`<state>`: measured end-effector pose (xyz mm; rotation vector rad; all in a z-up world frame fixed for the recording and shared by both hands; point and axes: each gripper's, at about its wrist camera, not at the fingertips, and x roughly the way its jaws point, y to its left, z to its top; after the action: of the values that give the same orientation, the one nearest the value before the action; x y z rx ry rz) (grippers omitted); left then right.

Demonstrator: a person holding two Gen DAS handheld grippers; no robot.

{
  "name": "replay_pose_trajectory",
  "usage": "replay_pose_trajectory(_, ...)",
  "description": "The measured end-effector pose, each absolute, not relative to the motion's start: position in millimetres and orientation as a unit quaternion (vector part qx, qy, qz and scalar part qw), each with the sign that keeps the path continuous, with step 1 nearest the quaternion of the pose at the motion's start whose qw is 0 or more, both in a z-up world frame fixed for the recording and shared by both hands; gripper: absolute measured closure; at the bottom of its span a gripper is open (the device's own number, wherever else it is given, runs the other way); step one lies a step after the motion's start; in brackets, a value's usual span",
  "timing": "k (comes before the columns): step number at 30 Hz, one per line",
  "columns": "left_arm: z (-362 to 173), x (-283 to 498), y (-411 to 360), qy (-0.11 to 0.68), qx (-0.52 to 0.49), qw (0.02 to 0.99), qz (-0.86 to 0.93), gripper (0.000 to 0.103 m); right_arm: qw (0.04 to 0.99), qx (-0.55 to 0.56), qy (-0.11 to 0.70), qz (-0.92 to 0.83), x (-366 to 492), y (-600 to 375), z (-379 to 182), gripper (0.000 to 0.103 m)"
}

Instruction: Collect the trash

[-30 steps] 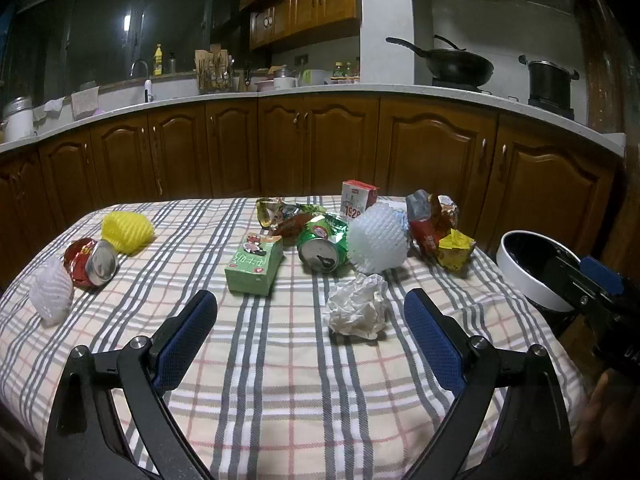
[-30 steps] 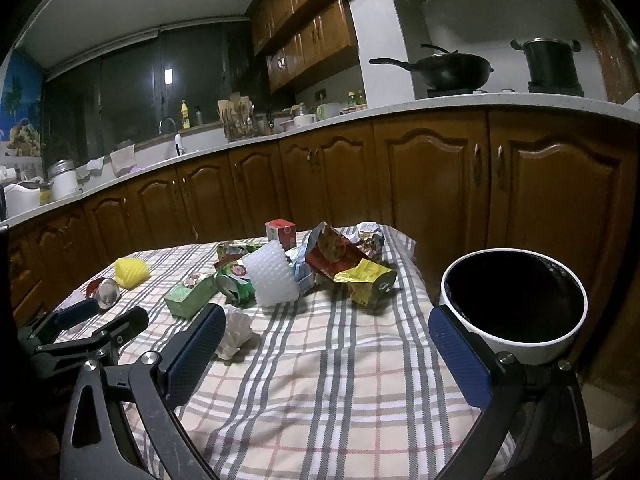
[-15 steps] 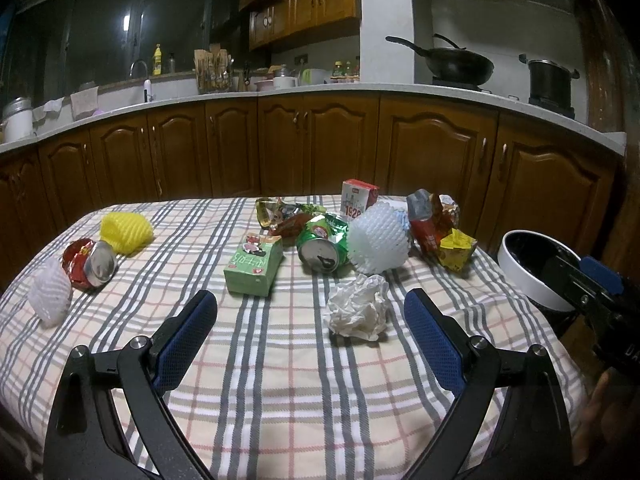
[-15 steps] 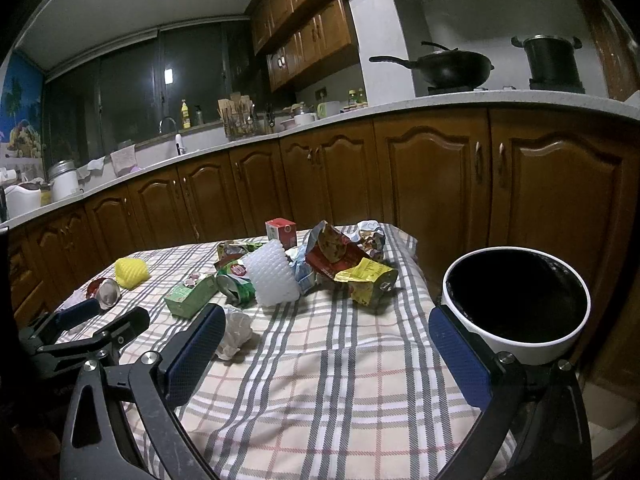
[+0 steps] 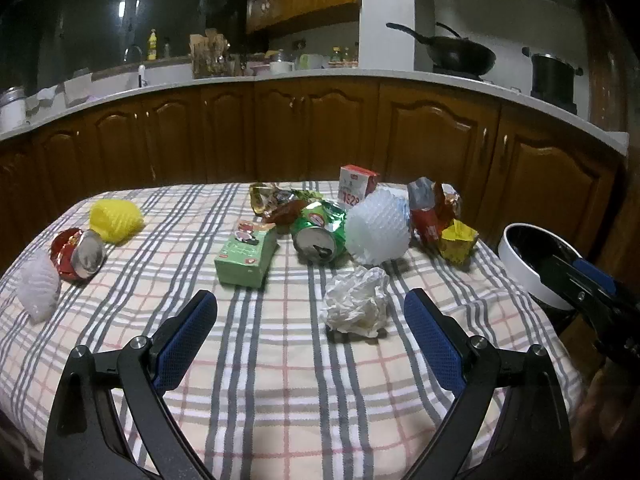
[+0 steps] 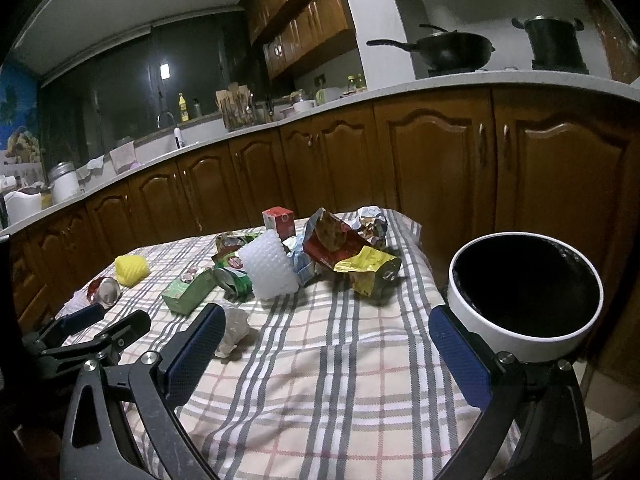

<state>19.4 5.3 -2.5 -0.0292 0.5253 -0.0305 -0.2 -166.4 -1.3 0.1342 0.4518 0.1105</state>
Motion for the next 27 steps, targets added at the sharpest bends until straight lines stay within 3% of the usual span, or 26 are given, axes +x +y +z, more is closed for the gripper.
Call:
replay_pose_trajectory(12, -10.1, 55.9, -2.8, 0.321, -0.021, 0.945, -0.052, 0.006, 0.953, 0.102, 0.279, 0.067, 47.2, -185.9, -10.7, 0.004)
replay_pose_trajectory(15, -11.8, 68.3, -7.8, 0.331, -0.010, 0.942, -0.051, 0.006, 0.946, 0.117, 0.292, 0.072, 63.7, -193.3, -12.0, 0.011)
replay_pose_trajectory(22, -22.0, 90.8, -13.6, 0.354, 0.007, 0.934, -0.052, 0.007, 0.927, 0.142, 0.340, 0.074, 114.6, -207.0, -24.0, 0.040)
replay_pose_trajectory(27, -31.0, 104.0, -17.7, 0.369, 0.026, 0.927, -0.053, 0.015, 0.913, 0.141, 0.376, 0.074, 144.2, -207.5, -39.7, 0.041)
